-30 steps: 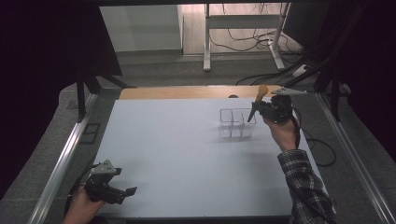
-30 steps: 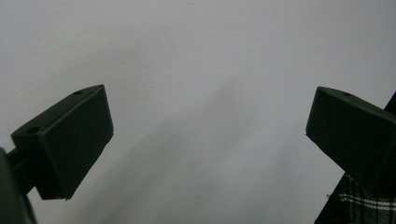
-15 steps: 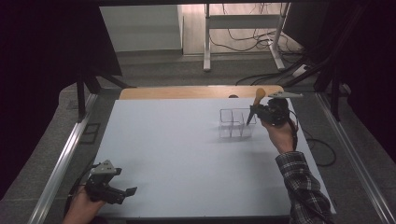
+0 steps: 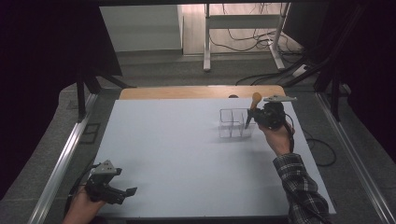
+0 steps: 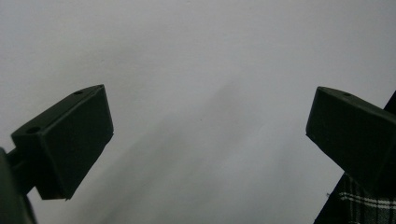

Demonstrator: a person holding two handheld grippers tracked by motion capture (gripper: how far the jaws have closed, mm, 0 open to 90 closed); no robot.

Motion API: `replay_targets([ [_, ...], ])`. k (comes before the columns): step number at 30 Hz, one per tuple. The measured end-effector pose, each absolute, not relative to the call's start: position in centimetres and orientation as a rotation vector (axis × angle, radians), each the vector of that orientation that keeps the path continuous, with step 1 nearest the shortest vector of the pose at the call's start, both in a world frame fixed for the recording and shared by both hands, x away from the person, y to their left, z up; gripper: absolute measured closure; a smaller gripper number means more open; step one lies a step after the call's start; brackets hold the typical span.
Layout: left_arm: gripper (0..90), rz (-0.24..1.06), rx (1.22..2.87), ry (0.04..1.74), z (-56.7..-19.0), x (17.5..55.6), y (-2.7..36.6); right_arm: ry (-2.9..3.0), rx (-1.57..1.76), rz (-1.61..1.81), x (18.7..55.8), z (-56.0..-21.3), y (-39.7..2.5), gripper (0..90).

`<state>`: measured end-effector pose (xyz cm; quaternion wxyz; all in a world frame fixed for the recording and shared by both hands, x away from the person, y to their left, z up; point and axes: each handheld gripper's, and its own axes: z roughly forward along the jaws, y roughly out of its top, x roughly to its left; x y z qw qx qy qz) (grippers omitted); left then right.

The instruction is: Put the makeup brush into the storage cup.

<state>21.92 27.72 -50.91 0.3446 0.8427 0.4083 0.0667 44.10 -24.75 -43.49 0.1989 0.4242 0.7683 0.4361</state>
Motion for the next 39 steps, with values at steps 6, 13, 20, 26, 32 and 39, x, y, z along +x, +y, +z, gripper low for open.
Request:
replay_targets([
  [6,1.1,0.171,2.188,1.059,-50.9,21.9,27.7,2.163,1.182,1.204,44.1,-43.8,-24.5,73.2],
  [13,1.2,0.169,2.191,1.059,-50.9,21.9,27.7,2.179,1.184,1.164,44.1,-44.3,-24.4,72.5],
  [20,1.1,0.167,2.192,1.061,-50.9,21.9,27.7,2.171,1.181,1.136,44.0,-44.2,-24.3,42.9],
  [26,1.1,0.166,2.196,1.060,-50.9,21.9,27.7,2.194,1.202,1.107,44.3,-44.6,-24.5,22.6],
  [32,1.1,0.166,2.196,1.060,-50.9,21.9,27.7,2.181,1.231,1.113,44.4,-44.8,-24.6,10.6],
  [39,1.1,0.167,2.194,1.060,-50.9,21.9,27.7,2.207,1.242,1.092,44.0,-44.6,-24.6,10.4],
])
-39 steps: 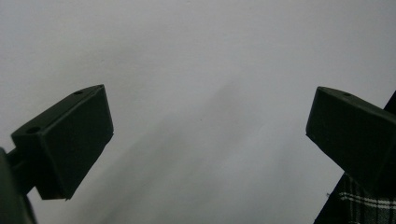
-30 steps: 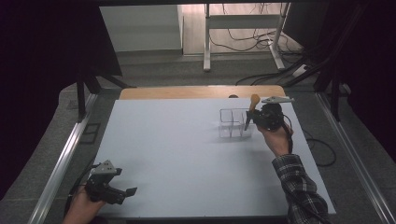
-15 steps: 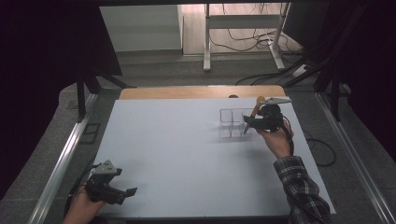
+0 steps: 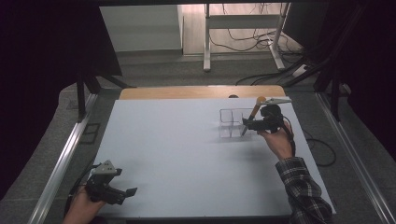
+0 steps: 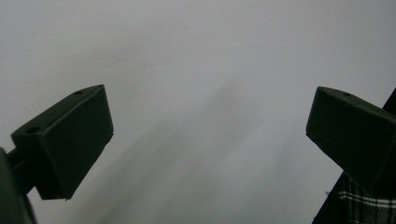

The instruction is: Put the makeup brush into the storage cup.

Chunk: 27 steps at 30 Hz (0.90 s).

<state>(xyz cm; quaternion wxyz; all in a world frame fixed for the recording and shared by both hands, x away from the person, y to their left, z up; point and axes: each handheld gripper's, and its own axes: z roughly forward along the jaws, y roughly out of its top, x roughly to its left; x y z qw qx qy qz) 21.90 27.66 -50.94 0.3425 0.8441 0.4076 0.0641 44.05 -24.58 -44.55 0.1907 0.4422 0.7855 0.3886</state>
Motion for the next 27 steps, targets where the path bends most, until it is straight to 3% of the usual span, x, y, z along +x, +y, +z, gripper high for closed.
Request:
replay_targets([
  [27,1.1,0.169,2.188,1.060,-50.91,21.89,27.74,2.253,1.249,1.035,43.18,-44.61,-25.36,2.8],
])
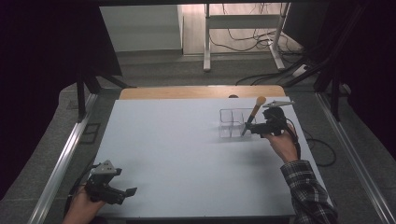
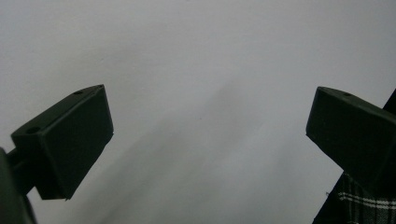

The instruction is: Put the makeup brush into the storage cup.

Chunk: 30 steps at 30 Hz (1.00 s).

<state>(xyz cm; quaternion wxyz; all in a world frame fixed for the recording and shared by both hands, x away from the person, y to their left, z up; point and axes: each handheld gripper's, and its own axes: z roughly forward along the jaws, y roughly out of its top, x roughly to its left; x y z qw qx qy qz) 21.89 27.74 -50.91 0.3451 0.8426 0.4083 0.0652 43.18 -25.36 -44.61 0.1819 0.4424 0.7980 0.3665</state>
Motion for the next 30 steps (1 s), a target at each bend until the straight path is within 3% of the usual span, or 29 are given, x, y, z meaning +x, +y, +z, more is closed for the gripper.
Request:
replay_targets([
  [30,1.0,0.168,2.175,1.062,-50.8,21.8,27.8,2.324,1.228,1.030,40.9,-44.2,-25.5,0.0],
])
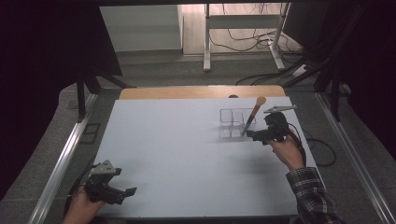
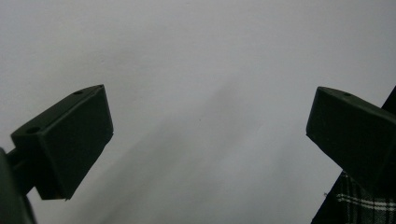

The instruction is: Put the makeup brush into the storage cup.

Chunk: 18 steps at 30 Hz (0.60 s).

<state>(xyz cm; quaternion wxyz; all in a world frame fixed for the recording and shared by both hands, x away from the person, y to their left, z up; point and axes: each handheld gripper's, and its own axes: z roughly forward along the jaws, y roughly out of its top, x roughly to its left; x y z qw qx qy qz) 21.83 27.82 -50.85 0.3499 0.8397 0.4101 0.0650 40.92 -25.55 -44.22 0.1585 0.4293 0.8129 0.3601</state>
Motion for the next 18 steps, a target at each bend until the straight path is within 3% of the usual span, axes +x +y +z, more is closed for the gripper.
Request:
replay_targets([
  [18,0.5,0.161,2.152,1.061,-50.8,21.8,27.9,2.361,1.173,1.018,39.3,-44.3,-24.7,0.0],
])
